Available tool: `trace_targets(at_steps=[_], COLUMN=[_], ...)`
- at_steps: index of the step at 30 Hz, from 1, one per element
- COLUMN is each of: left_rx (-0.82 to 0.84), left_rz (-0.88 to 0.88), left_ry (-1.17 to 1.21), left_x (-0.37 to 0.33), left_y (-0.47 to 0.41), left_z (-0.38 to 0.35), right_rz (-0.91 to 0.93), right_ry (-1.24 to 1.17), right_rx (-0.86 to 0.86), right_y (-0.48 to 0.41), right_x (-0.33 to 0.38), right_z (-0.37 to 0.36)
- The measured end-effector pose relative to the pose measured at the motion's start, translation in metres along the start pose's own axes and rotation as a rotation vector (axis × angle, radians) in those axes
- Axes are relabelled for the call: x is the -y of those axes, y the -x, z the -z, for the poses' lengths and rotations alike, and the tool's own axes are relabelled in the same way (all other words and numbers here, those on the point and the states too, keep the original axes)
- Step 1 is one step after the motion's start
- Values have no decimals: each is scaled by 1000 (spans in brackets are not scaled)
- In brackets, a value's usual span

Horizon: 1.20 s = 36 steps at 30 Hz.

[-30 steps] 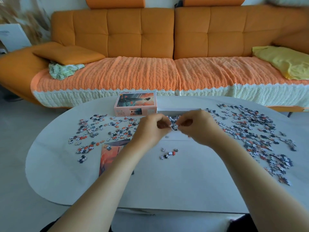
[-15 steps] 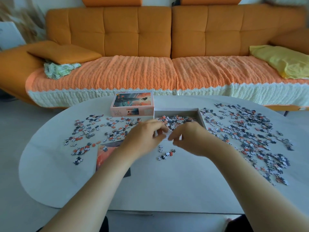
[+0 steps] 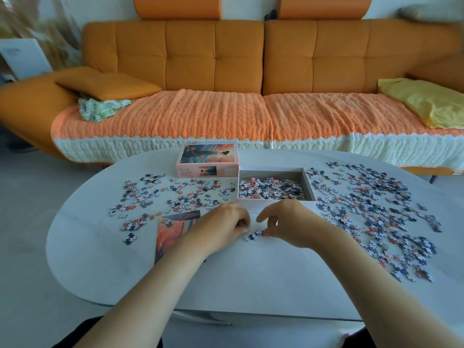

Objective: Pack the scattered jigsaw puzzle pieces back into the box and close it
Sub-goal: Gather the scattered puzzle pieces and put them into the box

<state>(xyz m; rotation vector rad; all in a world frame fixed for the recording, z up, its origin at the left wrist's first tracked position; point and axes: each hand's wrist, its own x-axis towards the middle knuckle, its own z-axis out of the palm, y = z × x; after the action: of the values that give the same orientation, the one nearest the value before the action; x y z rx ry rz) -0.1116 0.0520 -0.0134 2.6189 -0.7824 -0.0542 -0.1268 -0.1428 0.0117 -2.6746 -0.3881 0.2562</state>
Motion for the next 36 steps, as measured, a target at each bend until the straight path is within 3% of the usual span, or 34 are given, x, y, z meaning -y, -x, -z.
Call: trace_targets(at_steps=[9,11,14,16,19,22,25,27,36], left_rx=[12,53,98,90,70,79,100,92,66], left_rz=[145,164,171,169,190,189,170,168,176], left_ry=[238,285,226,200,202,199,159,120,98], left_x=[7,9,6,2,-3,-4,-7,-7,-1], left_y=[7,9,10,8,4,3,4,6,11], left_z=[8,8,4,1,1,4,8,10,13], right_rz=[-56,-40,-74,-120,-120,86,108,85,17], right_ry=[-4,-3,-8,8,92,45,27,59,1], right_rx=[21,-129,-485,-535,-483,-442,-69,62,76], right_y=[0,0,-9,-15,-18,-12,-2,0,0], right_x=[4,5,2,-2,-6,1,9,13,24], right_z=[4,11,25,29,26,22,14,4,-4])
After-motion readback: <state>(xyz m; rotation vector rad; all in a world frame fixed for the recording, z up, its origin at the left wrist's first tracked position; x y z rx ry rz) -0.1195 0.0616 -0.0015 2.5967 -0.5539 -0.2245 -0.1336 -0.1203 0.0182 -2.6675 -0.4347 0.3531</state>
